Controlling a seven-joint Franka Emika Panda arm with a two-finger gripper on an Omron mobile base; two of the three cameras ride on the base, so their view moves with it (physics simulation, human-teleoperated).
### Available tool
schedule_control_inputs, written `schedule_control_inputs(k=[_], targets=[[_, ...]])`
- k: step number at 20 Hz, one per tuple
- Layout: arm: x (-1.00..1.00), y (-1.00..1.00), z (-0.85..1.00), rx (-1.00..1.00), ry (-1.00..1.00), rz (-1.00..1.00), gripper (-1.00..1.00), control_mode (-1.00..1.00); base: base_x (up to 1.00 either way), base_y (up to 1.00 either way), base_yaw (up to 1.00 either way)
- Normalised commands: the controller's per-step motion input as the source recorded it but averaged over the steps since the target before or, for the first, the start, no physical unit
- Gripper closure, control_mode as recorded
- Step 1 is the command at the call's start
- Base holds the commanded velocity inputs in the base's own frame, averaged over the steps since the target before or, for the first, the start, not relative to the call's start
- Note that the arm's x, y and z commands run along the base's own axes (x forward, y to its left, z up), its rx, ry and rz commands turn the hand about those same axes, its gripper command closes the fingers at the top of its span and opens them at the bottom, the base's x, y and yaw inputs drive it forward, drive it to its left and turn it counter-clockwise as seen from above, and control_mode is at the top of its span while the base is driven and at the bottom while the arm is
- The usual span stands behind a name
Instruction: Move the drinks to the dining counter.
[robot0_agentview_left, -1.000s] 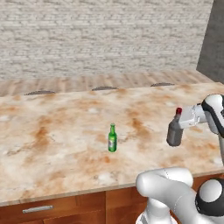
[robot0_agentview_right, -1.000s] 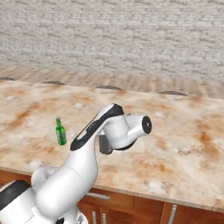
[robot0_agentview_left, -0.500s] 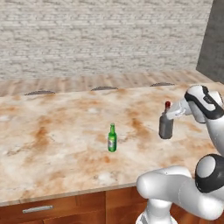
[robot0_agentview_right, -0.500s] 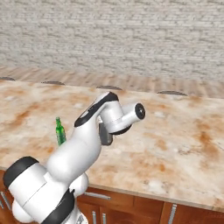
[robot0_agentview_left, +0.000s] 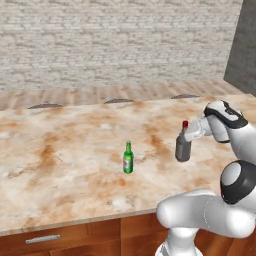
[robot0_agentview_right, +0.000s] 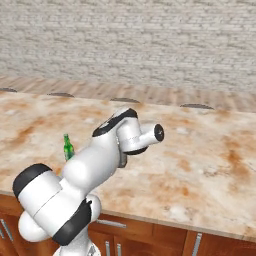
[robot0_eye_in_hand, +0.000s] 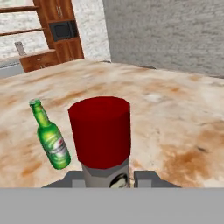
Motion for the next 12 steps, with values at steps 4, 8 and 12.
schedule_control_inputs(k=[4, 8, 12], targets=[[0.25, 0.10, -0.17, 0.06, -0.08, 0.10, 1.00, -1.00, 0.00, 0.00, 0.00], [0.27, 0.07, -0.13, 0.00, 0.00, 0.05, 1.00, -1.00, 0.00, 0.00, 0.00], [0.23, 0.06, -0.23, 0.00, 0.18, 0.00, 1.00, -1.00, 0.00, 0.00, 0.00]])
